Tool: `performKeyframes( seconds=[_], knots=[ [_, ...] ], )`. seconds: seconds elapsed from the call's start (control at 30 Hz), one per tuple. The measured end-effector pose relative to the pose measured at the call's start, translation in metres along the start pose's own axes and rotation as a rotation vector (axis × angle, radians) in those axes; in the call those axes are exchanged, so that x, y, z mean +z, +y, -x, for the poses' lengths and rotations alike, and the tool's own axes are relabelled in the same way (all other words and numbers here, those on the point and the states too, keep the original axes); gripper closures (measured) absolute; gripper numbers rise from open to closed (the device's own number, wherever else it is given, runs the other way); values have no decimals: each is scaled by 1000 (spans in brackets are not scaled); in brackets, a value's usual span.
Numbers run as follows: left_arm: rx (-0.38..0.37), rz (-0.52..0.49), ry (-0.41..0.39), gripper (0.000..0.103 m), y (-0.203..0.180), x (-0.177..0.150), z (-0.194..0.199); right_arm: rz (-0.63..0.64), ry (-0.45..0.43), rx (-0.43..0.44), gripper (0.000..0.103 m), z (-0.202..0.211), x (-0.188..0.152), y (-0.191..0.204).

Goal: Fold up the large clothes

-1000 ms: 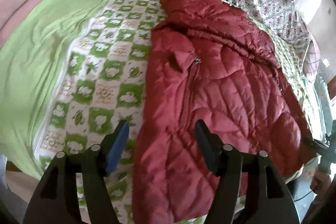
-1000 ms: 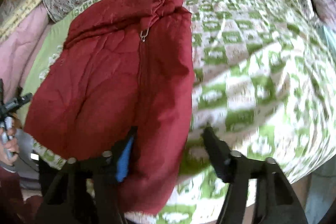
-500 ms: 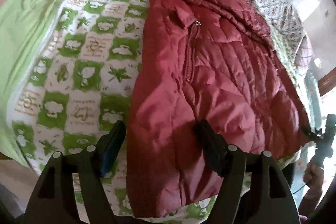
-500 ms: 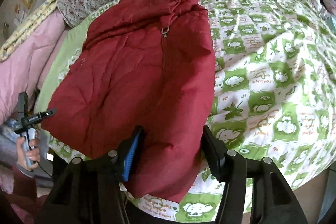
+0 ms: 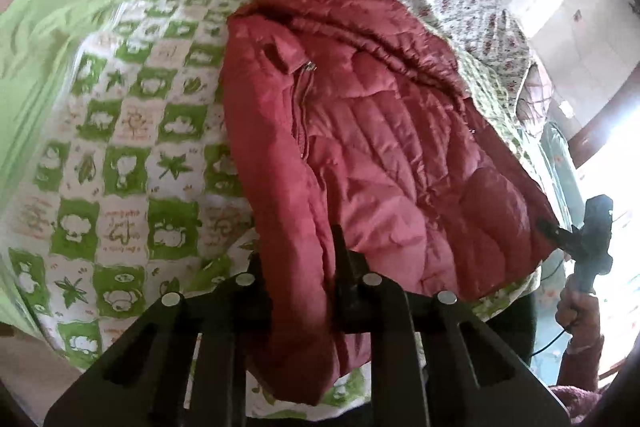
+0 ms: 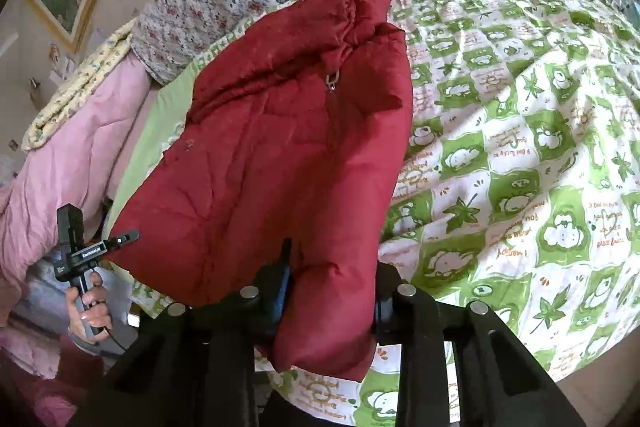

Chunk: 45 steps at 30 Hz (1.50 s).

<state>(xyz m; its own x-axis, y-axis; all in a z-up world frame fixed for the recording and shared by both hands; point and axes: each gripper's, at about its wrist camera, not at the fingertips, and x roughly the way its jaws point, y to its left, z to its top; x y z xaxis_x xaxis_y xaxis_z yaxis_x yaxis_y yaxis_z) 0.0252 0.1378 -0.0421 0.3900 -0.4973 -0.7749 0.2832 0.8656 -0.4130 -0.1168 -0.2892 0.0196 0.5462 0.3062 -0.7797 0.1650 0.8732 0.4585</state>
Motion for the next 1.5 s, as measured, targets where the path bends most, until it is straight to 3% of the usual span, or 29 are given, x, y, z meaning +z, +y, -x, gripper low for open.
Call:
performKeyframes(
  seconds=[0.4, 0.73, 1.1, 1.5],
  knots=[
    [-80, 18, -151, 89, -10, 36, 39, -38, -114, 131, 79, 29, 31, 9],
    [-111, 21, -249, 89, -18, 86, 52, -21, -217, 174, 80, 38, 90, 22],
    [-83, 17, -329, 89, -30, 189, 40, -17, -303, 158, 80, 18, 187, 24],
    [3, 95, -309, 88, -21, 299, -30, -180, -332, 151, 79, -50, 291, -14]
  ],
)
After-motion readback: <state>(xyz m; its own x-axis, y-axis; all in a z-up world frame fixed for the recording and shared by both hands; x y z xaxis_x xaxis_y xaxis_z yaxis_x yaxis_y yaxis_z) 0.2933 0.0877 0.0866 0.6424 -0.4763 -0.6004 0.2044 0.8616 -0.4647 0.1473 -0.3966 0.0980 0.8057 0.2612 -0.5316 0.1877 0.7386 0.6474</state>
